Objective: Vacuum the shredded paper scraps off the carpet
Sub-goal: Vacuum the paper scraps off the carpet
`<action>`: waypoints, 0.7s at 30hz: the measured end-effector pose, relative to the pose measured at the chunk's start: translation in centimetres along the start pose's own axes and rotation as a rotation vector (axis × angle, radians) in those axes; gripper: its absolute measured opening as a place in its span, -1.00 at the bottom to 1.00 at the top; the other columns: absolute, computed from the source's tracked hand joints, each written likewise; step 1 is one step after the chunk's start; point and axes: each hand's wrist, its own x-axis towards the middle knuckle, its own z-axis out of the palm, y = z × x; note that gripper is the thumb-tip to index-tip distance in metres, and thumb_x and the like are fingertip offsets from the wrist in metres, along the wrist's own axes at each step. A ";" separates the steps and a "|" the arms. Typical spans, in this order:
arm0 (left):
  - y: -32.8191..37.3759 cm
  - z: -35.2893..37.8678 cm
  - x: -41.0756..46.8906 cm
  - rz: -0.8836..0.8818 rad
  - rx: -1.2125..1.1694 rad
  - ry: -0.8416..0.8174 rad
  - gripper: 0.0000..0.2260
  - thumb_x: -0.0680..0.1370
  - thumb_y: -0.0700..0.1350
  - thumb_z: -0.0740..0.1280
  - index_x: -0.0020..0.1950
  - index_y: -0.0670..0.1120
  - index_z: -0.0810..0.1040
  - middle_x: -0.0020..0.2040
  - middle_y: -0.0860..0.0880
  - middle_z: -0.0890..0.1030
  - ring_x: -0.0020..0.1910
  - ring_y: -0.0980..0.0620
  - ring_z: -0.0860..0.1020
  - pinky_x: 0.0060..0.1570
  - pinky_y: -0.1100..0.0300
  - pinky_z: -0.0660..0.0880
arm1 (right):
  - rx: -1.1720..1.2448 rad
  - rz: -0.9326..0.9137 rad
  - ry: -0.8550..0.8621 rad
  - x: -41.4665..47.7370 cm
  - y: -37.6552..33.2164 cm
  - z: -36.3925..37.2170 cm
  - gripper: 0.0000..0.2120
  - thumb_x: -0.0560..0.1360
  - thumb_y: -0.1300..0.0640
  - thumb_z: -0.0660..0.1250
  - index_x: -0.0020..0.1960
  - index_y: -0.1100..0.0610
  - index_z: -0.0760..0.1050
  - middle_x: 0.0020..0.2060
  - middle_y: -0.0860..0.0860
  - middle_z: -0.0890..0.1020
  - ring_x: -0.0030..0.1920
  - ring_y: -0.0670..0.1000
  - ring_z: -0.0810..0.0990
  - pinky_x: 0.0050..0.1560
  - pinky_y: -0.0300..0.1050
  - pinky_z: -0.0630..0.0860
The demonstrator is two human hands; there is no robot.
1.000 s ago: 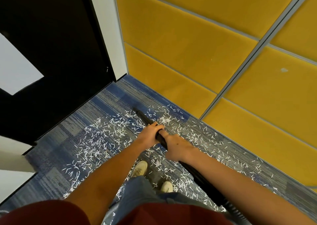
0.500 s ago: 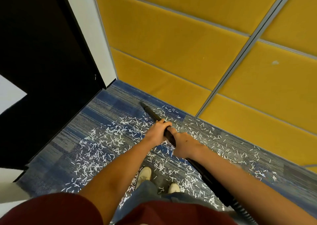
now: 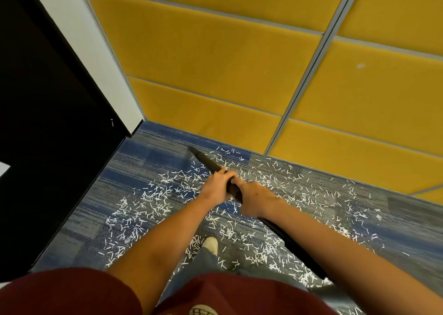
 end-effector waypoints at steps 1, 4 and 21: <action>0.3 0.1 -0.1 -0.007 0.004 0.001 -0.65 0.42 -0.27 0.40 0.15 -0.02 0.50 0.15 -0.08 0.53 0.05 -0.18 0.58 0.02 -0.04 0.56 | 0.005 0.000 -0.002 -0.2 0.2 0.1 -0.28 0.44 0.33 0.29 0.49 -0.02 0.08 -0.11 0.06 0.48 -0.18 0.05 0.54 -0.19 -0.14 0.58; 1.5 0.9 -0.7 -0.033 -0.012 -0.004 -0.66 0.44 -0.30 0.38 0.15 -0.03 0.50 0.15 -0.14 0.50 0.05 -0.20 0.56 0.03 -0.03 0.54 | -0.007 -0.007 -0.007 -1.1 1.2 0.2 -0.26 0.45 0.31 0.30 0.51 -0.01 0.06 -0.09 0.07 0.47 -0.18 0.06 0.54 -0.13 -0.11 0.60; 7.6 6.7 -4.2 -0.095 -0.051 0.033 -0.65 0.42 -0.27 0.39 0.16 -0.02 0.49 0.11 -0.11 0.49 0.01 -0.16 0.56 0.06 -0.06 0.53 | -0.021 -0.048 -0.058 -6.7 7.6 2.2 -0.29 0.44 0.30 0.29 0.50 -0.01 0.10 0.00 0.08 0.51 -0.05 0.11 0.59 -0.07 -0.04 0.61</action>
